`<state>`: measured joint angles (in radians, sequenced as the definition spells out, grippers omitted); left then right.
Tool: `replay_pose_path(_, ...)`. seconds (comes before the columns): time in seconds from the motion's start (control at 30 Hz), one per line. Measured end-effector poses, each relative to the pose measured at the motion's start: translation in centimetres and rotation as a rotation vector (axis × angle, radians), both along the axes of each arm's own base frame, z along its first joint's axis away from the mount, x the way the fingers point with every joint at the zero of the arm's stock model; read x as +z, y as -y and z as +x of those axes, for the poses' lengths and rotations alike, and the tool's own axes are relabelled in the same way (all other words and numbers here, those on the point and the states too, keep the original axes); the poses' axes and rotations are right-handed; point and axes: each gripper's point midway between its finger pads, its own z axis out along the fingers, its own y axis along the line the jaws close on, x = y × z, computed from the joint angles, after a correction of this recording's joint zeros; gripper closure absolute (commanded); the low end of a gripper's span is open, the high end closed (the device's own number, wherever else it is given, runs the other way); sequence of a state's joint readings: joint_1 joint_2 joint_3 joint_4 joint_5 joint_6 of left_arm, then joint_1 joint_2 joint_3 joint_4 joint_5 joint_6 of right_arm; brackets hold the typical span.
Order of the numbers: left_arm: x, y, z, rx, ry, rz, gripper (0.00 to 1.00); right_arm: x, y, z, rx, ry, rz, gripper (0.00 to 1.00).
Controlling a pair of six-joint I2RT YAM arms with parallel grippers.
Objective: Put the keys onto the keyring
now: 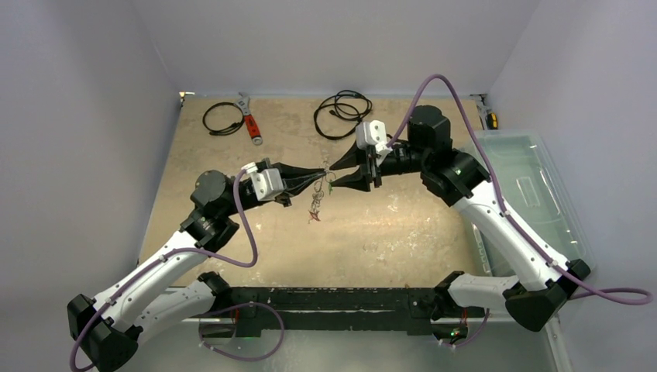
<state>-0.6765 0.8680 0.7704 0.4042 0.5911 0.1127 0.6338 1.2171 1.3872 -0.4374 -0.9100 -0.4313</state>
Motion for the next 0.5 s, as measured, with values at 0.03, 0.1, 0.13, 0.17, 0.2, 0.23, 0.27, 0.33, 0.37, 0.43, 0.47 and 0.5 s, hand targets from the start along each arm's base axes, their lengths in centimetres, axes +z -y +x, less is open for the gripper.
replay_pose_path(0.03, 0.0, 0.0, 0.0, 0.001, 0.0, 0.0, 1.0, 0.1, 0.0, -0.1, 0.005, 0.002, 0.004, 0.6)
replay_pose_path(0.1, 0.0, 0.0, 0.0, 0.001, -0.001, 0.0, 1.0, 0.4, -0.1, -0.2, 0.014, 0.005, 0.013, 0.61)
replay_pose_path(0.13, 0.0, 0.0, 0.1, 0.001, -0.002, 0.0, 1.0, 0.4, -0.2, -0.2, 0.018, 0.003, 0.016, 0.61)
replay_pose_path(0.17, -0.1, 0.0, 0.1, 0.001, -0.003, 0.001, 1.0, 0.5, -0.2, -0.3, 0.021, 0.005, 0.02, 0.61)
replay_pose_path(0.2, -0.1, 0.1, 0.1, 0.001, -0.004, 0.001, 1.0, 0.6, -0.2, -0.2, 0.021, 0.008, 0.025, 0.61)
replay_pose_path(0.23, -0.1, 0.1, 0.1, 0.0, -0.006, 0.0, 1.0, 0.8, -0.3, -0.2, 0.02, 0.01, 0.029, 0.61)
replay_pose_path(0.27, -0.1, 0.1, 0.1, 0.0, -0.008, 0.0, 1.0, 0.8, -0.3, -0.1, 0.02, 0.011, 0.031, 0.61)
replay_pose_path(0.33, -0.1, 0.1, 0.1, -0.001, -0.01, -0.001, 1.0, 0.9, -0.4, 0.0, 0.018, 0.012, 0.035, 0.62)
replay_pose_path(0.37, -0.1, 0.1, 0.1, -0.002, -0.012, -0.003, 1.0, 0.8, -0.5, 0.2, 0.016, 0.011, 0.035, 0.63)
replay_pose_path(0.43, -0.1, 0.1, 0.1, -0.003, -0.015, -0.005, 1.0, 0.6, -0.7, 0.4, 0.014, 0.005, 0.032, 0.67)
replay_pose_path(0.47, -0.1, 0.2, 0.1, -0.004, -0.016, -0.005, 1.0, 0.4, -0.8, 0.6, 0.01, 0.0, 0.028, 0.72)
replay_pose_path(0.5, -0.1, 0.2, 0.1, -0.004, -0.018, -0.006, 1.0, 0.2, -0.9, 0.8, 0.006, -0.007, 0.024, 0.78)
